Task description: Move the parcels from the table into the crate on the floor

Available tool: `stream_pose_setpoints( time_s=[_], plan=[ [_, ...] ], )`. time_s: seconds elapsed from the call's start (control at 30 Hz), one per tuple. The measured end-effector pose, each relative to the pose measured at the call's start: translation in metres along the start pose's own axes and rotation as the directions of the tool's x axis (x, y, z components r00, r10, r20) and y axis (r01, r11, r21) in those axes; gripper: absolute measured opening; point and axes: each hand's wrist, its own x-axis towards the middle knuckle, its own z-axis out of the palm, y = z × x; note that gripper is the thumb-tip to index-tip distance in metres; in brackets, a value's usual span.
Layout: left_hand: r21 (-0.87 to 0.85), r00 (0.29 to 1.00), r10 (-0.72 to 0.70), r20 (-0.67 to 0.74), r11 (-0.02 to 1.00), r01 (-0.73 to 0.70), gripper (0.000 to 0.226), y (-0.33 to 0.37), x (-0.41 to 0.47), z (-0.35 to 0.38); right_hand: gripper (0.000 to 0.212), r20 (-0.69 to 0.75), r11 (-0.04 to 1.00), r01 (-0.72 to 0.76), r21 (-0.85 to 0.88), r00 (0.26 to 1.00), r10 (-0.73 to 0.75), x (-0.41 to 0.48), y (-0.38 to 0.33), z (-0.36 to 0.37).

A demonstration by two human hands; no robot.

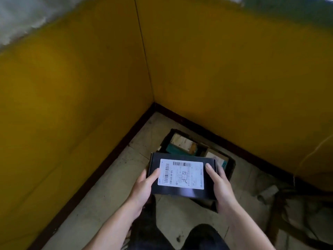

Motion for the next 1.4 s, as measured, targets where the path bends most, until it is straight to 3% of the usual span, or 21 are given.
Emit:
stream_pose_setpoints(
  time_s=[0.1, 0.23, 0.4, 0.73, 0.8, 0.93, 1.0, 1.1, 1.2, 1.27, 1.33, 1.4],
  plan=[
    [0.066, 0.996, -0.056, 0.068, 0.997, 0.051, 0.029, 0.001, 0.047, -0.024, 0.059, -0.109, 1.000, -0.022, 0.017, 0.994, 0.024, 0.023, 0.014, 0.032],
    [0.167, 0.982, -0.122, 0.146, 0.981, 0.097, 0.021, -0.015, 0.104, -0.032, 0.043, -0.268, 0.998, -0.059, 0.030, 0.961, 0.065, 0.058, 0.046, 0.051],
    [0.286, 0.976, -0.144, 0.166, 0.954, 0.093, 0.035, -0.054, 0.177, -0.020, 0.019, -0.347, 0.992, -0.107, 0.068, 0.930, 0.124, 0.118, 0.098, 0.057],
    [0.515, 0.998, -0.048, 0.050, 0.857, 0.016, 0.031, -0.147, 0.313, 0.001, 0.011, -0.371, 0.983, -0.184, 0.021, 0.912, 0.178, 0.251, 0.201, 0.068],
    [0.562, 0.999, -0.017, 0.042, 0.827, -0.010, 0.032, -0.157, 0.333, 0.000, 0.018, -0.368, 0.980, -0.198, 0.005, 0.911, 0.186, 0.268, 0.214, 0.073],
    [0.696, 0.999, 0.041, -0.020, 0.718, -0.016, 0.040, -0.172, 0.364, -0.006, 0.032, -0.314, 0.974, -0.205, -0.100, 0.935, 0.165, 0.289, 0.231, 0.086],
    [0.742, 0.998, 0.037, -0.045, 0.671, 0.009, 0.046, -0.177, 0.371, -0.009, 0.026, -0.300, 0.970, -0.196, -0.147, 0.943, 0.146, 0.293, 0.234, 0.091],
    [0.817, 0.998, 0.053, -0.033, 0.577, -0.003, 0.052, -0.179, 0.381, -0.007, 0.024, -0.320, 0.954, -0.198, -0.226, 0.940, 0.119, 0.301, 0.237, 0.090],
    [0.835, 0.998, 0.056, 0.019, 0.548, -0.046, 0.073, -0.177, 0.387, 0.001, 0.034, -0.322, 0.915, -0.245, -0.320, 0.937, 0.138, 0.309, 0.241, 0.084],
    [0.907, 0.990, 0.099, 0.096, 0.400, -0.129, 0.087, -0.176, 0.386, 0.005, 0.037, -0.322, 0.889, -0.258, -0.379, 0.937, 0.135, 0.313, 0.242, 0.082],
    [0.959, 0.967, 0.138, 0.214, 0.159, -0.235, 0.088, -0.178, 0.384, 0.007, 0.036, -0.333, 0.869, -0.281, -0.407, 0.932, 0.146, 0.317, 0.244, 0.082],
    [0.952, 0.941, 0.151, 0.302, 0.012, -0.307, 0.089, -0.181, 0.384, 0.008, 0.034, -0.341, 0.851, -0.313, -0.421, 0.924, 0.171, 0.321, 0.247, 0.082]
  ],
)
